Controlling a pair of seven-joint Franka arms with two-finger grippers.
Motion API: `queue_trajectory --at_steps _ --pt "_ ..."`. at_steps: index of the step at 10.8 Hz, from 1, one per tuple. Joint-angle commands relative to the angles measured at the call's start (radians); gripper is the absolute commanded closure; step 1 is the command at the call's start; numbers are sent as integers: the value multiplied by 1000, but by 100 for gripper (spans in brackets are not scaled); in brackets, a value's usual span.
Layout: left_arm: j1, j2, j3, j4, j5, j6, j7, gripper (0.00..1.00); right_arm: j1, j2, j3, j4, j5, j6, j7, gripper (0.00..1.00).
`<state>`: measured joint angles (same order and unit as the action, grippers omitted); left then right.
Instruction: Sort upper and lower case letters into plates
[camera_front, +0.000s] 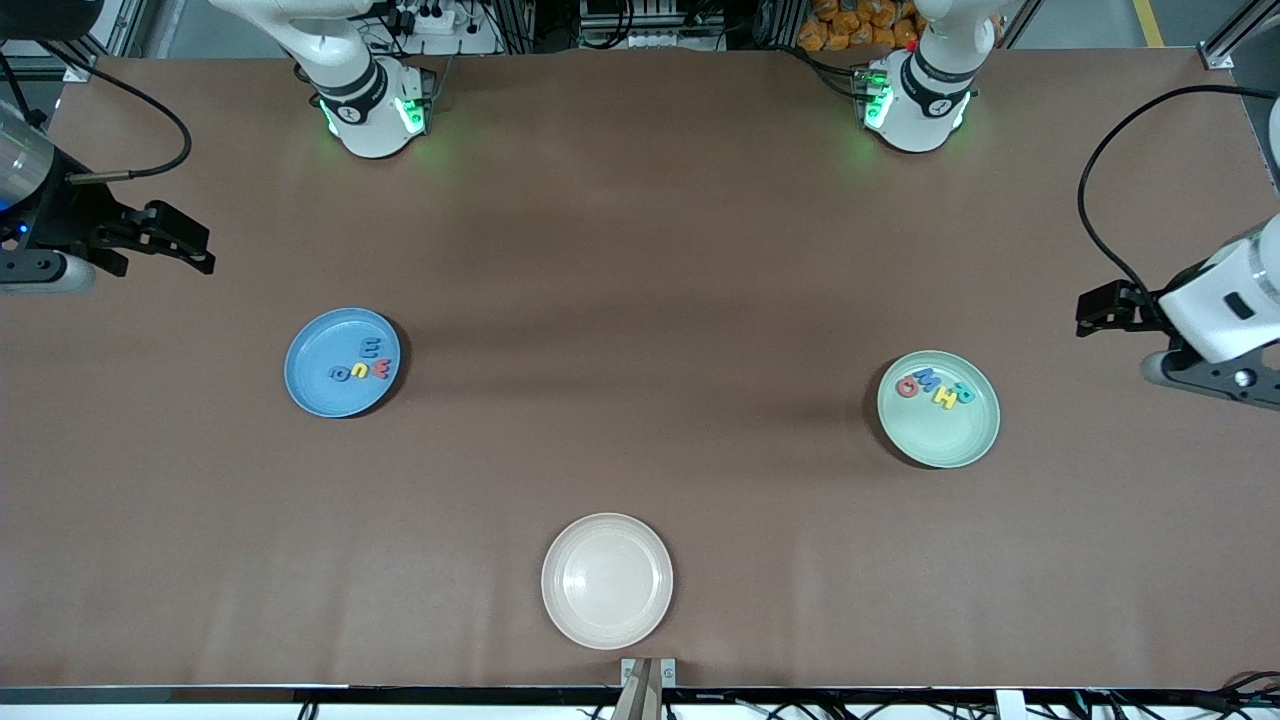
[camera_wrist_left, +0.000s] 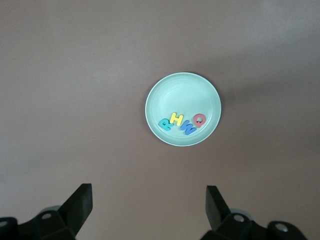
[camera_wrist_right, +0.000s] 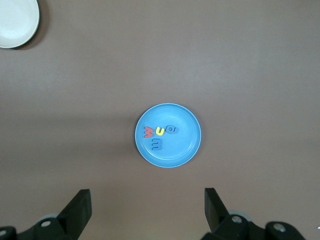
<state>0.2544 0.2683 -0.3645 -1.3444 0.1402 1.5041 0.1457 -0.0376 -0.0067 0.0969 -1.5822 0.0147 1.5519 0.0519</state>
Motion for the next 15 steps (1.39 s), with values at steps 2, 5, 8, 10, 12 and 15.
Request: queue_trajectory --at_steps 2,5,8,10,12,15 --pt "-169 -84 230 -41 -76 -12 -73 0 -15 -29 10 -13 4 4 -12 0" --pt "-265 -208 326 -252 -79 58 -63 0 -18 -39 10 -12 5 11 -12 0" --pt "-283 -224 337 -257 -102 77 -66 0 -16 -41 12 -12 5 14 -12 0" --pt "-282 -227 372 -245 -143 77 -57 0 -16 -39 12 -12 5 20 -12 0" --pt "-291 -236 374 -217 -133 76 -69 0 -16 -39 12 -12 5 22 -12 0" --pt "-290 -238 387 -200 -136 73 -74 0 -16 -39 12 -10 7 23 -12 0"
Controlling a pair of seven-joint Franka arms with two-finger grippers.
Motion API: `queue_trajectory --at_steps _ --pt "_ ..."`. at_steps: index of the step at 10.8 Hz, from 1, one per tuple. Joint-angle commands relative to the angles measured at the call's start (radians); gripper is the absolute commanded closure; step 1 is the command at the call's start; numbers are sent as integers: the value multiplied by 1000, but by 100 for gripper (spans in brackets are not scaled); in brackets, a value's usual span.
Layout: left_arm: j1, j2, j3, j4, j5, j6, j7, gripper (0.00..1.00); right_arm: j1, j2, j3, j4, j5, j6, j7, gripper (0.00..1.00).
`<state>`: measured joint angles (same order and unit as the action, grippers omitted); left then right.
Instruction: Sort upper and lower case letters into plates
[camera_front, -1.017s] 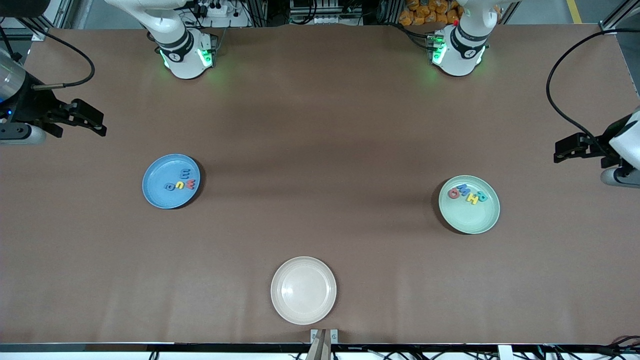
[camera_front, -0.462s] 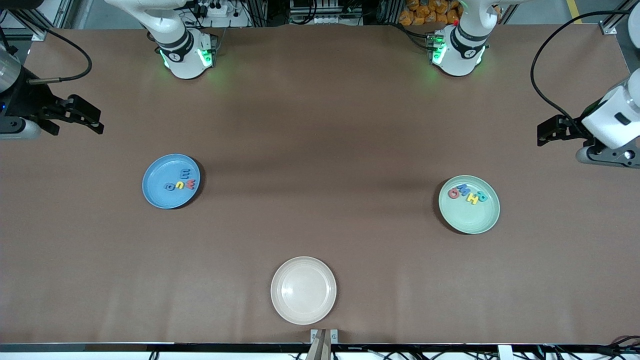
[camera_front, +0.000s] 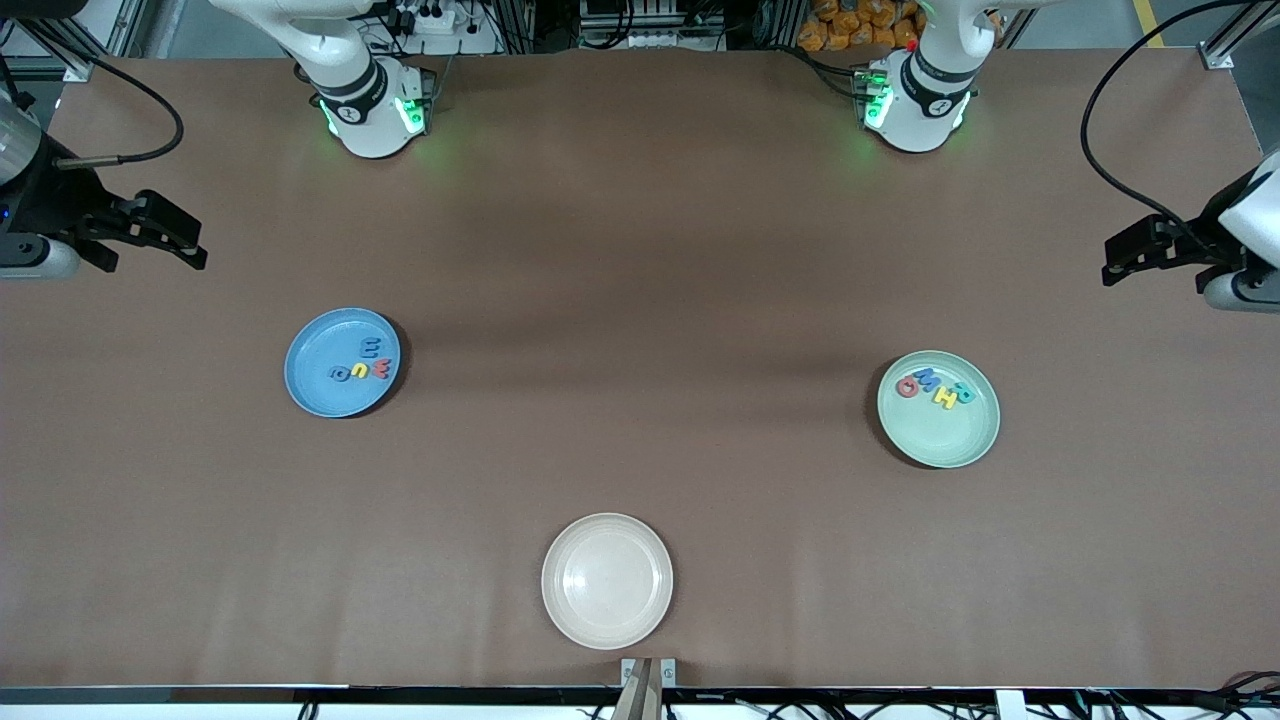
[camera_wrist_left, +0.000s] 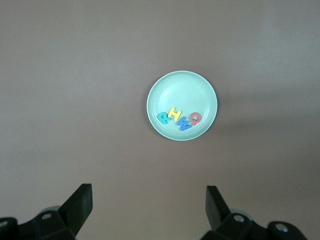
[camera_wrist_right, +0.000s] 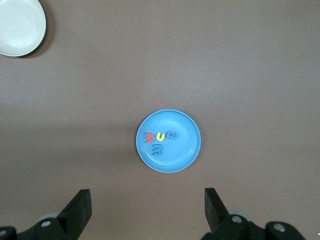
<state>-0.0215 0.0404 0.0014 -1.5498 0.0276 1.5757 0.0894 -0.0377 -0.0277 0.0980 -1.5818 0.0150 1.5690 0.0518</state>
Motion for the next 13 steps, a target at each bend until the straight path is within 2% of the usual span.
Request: queue_trajectory --at_steps 1,4,6,8,13 --pt "-12 -11 23 7 -21 -2 -19 0 -16 -17 11 -9 6 6 -12 0" --pt "-15 -10 29 10 -26 -17 -54 0 -16 -17 11 -7 6 9 -12 0" --pt "-18 -8 29 17 -31 -17 -188 0 -16 -17 11 -7 6 13 -10 0" --pt "-20 -1 29 59 -31 -17 -195 0 -11 -18 9 -7 6 13 -12 0" --pt "-21 -1 26 59 -55 -16 -191 0 -10 -17 6 -6 6 11 -10 0"
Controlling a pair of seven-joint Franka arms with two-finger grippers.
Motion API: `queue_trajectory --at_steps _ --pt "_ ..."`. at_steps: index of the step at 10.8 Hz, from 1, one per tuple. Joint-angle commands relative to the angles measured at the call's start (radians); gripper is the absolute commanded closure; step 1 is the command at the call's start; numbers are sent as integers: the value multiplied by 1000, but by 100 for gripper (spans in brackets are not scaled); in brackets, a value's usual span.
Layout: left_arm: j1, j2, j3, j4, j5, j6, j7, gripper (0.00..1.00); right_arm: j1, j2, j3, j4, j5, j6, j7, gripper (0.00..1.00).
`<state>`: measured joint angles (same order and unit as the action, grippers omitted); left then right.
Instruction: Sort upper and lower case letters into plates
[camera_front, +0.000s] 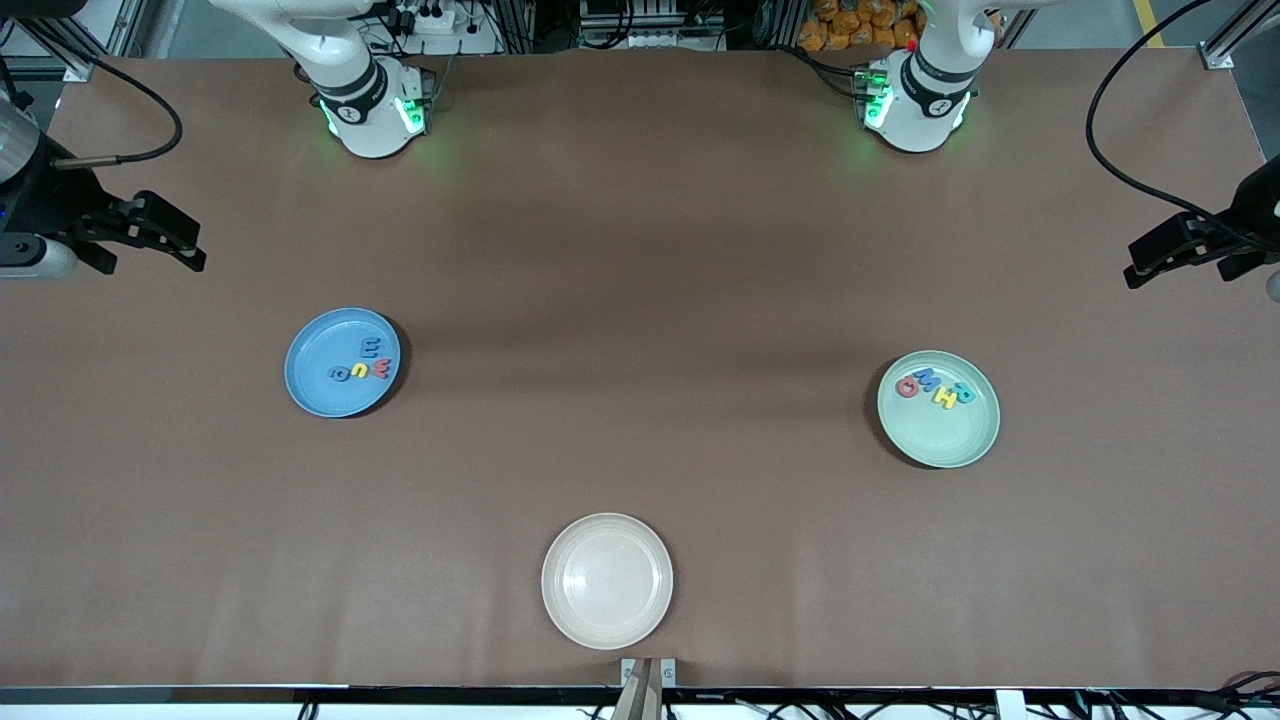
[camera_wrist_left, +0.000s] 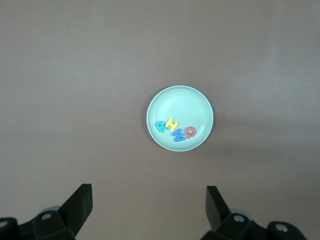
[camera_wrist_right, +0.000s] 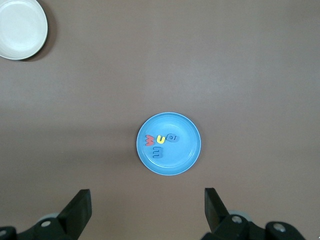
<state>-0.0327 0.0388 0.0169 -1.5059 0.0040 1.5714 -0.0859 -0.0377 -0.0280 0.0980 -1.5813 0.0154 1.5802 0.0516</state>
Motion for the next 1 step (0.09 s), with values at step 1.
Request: queue_trajectory --at_steps 1 --pt "-10 1 11 15 -36 -11 -18 0 -10 -18 6 -6 6 0 -10 0"
